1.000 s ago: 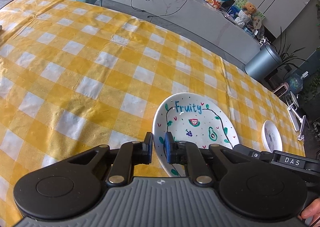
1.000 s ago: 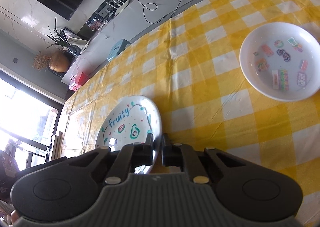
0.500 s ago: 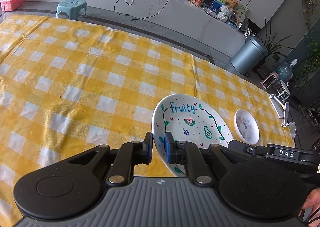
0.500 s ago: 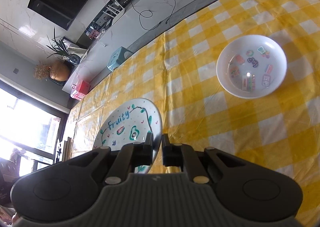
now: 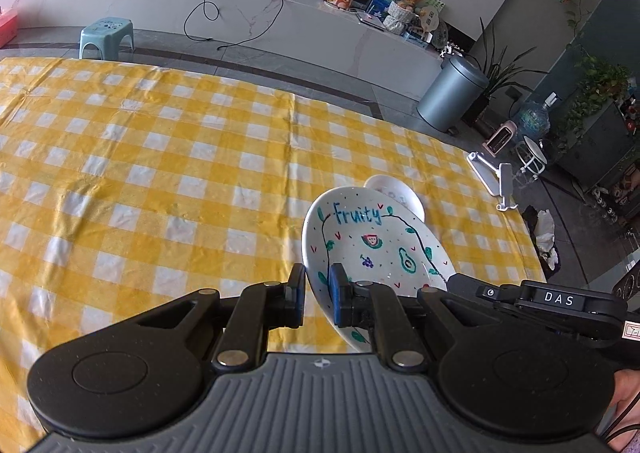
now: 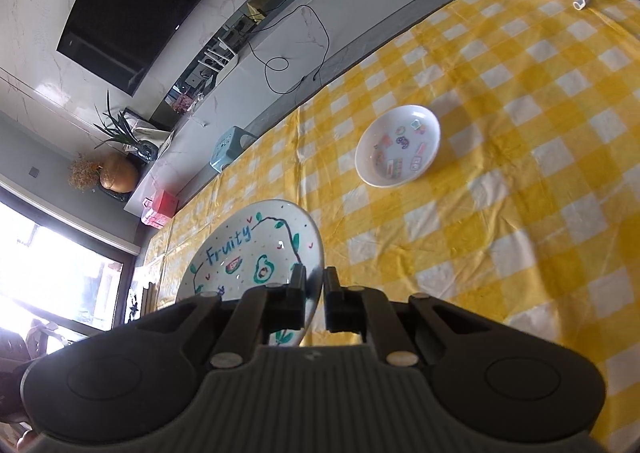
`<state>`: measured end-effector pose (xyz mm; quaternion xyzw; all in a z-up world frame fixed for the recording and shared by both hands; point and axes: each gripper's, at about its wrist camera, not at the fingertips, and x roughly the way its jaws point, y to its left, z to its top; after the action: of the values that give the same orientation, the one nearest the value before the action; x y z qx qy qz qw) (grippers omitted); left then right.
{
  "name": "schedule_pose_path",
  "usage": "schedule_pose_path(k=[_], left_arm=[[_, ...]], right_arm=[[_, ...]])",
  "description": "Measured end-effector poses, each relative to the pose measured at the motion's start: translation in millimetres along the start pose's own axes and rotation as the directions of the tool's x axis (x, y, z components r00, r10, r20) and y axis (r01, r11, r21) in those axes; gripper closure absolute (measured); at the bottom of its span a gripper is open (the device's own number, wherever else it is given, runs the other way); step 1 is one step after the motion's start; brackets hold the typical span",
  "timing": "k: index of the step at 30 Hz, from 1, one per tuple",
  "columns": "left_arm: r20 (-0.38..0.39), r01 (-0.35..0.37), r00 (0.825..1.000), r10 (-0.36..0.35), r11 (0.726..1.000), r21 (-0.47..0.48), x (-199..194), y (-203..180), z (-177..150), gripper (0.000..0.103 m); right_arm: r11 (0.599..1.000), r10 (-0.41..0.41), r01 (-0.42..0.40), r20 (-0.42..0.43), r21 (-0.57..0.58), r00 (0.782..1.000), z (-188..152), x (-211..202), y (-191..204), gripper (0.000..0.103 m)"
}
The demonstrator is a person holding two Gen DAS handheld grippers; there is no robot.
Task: Organize plates and bowls
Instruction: 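Lift the 'Fruity' plate with both grippers and carry it onto the glass plate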
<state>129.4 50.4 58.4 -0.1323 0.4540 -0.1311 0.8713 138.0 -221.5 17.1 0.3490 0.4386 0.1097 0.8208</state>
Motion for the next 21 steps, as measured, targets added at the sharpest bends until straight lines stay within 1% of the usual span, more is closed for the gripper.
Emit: schedule_pose_path(k=[2, 5, 11, 15, 19, 21], left_arm=[[-0.003, 0.006, 1.000, -0.006, 1.000, 0.011, -4.0, -15.4, -11.4, 0.089], [-0.021, 0.022, 1.000, -0.022, 1.000, -0.003, -6.3, -35.2, -30.6, 0.089], [-0.035, 0.026, 0.999, -0.027, 0.999, -0.029, -2.8, -66.8, -70.2, 0.089], [-0.043, 0.028, 0.999, -0.030, 0.999, -0.043, 2.2, -77.1, -91.6, 0.089], [-0.062, 0.020, 0.998, -0.023, 0.998, -0.053, 12.9, -80.6, -107.7, 0.089], [-0.071, 0.015, 0.997, -0.019, 0.998, -0.062, 18.7, -80.1, -114.6, 0.089]], right_arm=[[1.000, -0.001, 0.001, 0.015, 0.012, 1.000, -6.7, -21.6, -11.8, 0.097], [1.000, -0.010, 0.009, 0.034, 0.027, 0.999, -15.3, -47.9, -27.9, 0.097], [0.996, -0.064, 0.061, 0.046, 0.068, 0.997, -34.5, -88.8, -61.8, 0.097], [0.992, -0.099, 0.096, 0.038, 0.082, 0.994, -46.0, -101.7, -81.2, 0.097], [0.986, -0.132, 0.131, 0.002, 0.100, 0.991, -53.6, -102.5, -101.1, 0.097], [0.985, -0.148, 0.147, -0.003, 0.088, 0.989, -55.8, -101.8, -105.0, 0.097]])
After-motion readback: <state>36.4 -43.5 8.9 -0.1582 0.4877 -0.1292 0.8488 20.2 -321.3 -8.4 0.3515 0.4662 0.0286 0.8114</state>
